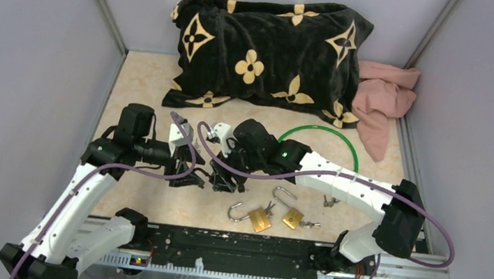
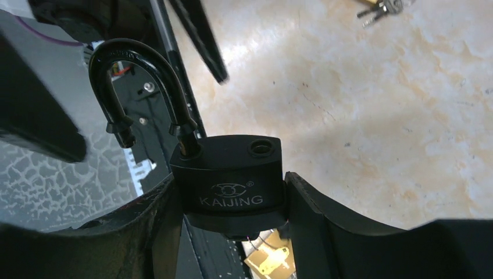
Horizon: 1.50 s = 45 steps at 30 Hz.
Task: Lock with the key
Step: Pick up the lock from the center of the board.
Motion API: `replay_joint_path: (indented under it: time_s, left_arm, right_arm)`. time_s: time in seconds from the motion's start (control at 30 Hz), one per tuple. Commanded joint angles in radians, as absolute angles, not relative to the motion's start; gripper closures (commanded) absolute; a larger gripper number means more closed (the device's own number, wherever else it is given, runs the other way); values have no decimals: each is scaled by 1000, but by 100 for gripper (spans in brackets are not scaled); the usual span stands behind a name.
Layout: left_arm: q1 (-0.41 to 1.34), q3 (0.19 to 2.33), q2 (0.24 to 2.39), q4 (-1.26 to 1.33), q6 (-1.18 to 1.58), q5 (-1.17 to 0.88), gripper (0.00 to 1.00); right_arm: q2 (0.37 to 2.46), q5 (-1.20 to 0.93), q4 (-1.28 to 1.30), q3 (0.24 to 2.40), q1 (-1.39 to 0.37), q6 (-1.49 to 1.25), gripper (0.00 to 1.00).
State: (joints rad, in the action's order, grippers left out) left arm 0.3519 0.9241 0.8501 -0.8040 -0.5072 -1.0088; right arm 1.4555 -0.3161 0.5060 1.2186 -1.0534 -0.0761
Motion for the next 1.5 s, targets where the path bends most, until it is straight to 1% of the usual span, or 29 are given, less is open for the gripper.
replay_joint_path:
  time_s: [0.0,0.13,0.2,0.23,0.27,0.37,0.43,0.5,0.57,0.6,0.7,0.73,0.83,0.97,1.13,1.2,1.4,1.47]
  left_arm:
    - [355,954,861,-835,-466,-1047,32]
    - [356,964,883,-842,-492,-993,34]
    - [356,976,890,-831,-493,-974,41]
    - [355,982,890,-830,-499,-975,48]
    - [356,988,887,-830,-505,-979,58]
    - [356,1000,880,-848,-532,-1002,82]
    - [356,1008,877,-884,-583,-1026,93]
    - [356,1020,877,-932,-648,-1046,100]
    - [356,1034,875,-986,-731,-1069,100]
    - [357,1044,874,-1027,-797,-1082,98]
    - [357,1075,863,-1153,-1015,-1108,75]
    - [357,1078,855,-1167,-1071,-1102,70]
    - [357,1065,825,-1124,-1115,-1061,66]
    - [357,1047,797,-1031,-1093,-1009,69]
    - [360,1046,815,-1035,-1132,-963,67]
    - [363,1049,827,-1036,-1142,-943,68]
    - [390,1048,829,-1063,-1221,-920,86]
    - [401,1054,829,-1059,-1229,-914,98]
  right_arm:
    - [1422,-327,387,1336,-1085,-100,100]
    - [1396,-345,367,1345,-1093,-95,100]
    - [1391,-346,371,1350,-1096,-84,100]
    - [1391,-349,377,1355,-1098,-76,100]
    - [1391,-355,385,1358,-1100,-71,100]
    - [1385,-379,393,1361,-1100,-56,100]
    - [1378,-397,391,1358,-1100,-46,100]
    - [1370,-424,388,1355,-1100,-41,100]
    - [1365,-456,381,1353,-1100,-36,100]
    - [1363,-472,378,1352,-1100,-33,100]
    - [1365,-504,384,1359,-1100,-26,100]
    - [1368,-499,392,1363,-1100,-26,100]
    - [1382,-494,407,1375,-1100,-25,100]
    - [1390,-496,405,1377,-1100,-32,100]
    - [1401,-498,412,1389,-1100,-28,100]
    - [1406,-501,423,1399,-1100,-22,100]
    - [1423,-506,434,1416,-1100,-20,100]
    - [1425,-508,432,1413,-1101,-20,100]
